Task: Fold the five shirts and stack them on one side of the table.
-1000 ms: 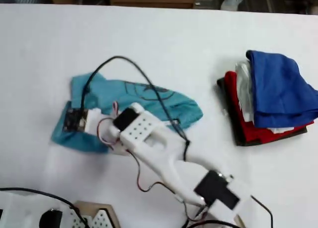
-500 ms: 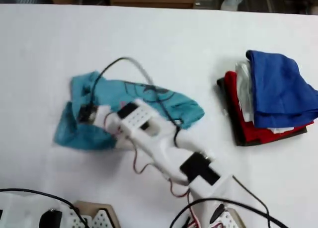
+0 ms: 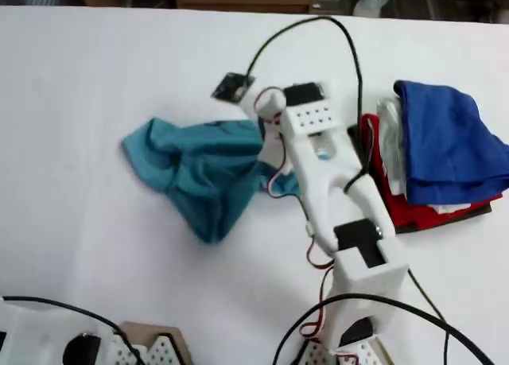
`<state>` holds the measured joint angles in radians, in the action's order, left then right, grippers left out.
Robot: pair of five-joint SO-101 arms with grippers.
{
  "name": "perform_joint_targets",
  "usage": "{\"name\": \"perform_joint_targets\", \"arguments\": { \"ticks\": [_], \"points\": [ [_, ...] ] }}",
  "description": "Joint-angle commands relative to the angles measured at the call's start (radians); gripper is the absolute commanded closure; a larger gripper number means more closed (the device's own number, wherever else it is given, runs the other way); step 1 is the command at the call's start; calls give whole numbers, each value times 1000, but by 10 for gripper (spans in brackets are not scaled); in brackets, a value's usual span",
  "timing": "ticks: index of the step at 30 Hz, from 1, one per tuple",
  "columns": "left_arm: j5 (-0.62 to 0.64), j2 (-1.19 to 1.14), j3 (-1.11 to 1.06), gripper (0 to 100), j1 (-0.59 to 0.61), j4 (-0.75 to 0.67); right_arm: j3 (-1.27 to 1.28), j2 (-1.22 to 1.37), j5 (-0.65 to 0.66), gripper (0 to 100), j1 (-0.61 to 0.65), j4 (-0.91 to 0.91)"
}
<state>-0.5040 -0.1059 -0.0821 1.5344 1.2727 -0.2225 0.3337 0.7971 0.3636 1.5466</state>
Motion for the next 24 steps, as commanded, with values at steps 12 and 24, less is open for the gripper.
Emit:
{"name": "perform_joint_targets", "arguments": {
  "ticks": [12, 24],
  "points": [
    [63, 8, 50, 751, -86, -91, 288, -323, -77, 702, 420, -44],
    [58, 6, 48, 751, -46, -91, 767, -377, -97, 704, 544, -349]
  ]
}}
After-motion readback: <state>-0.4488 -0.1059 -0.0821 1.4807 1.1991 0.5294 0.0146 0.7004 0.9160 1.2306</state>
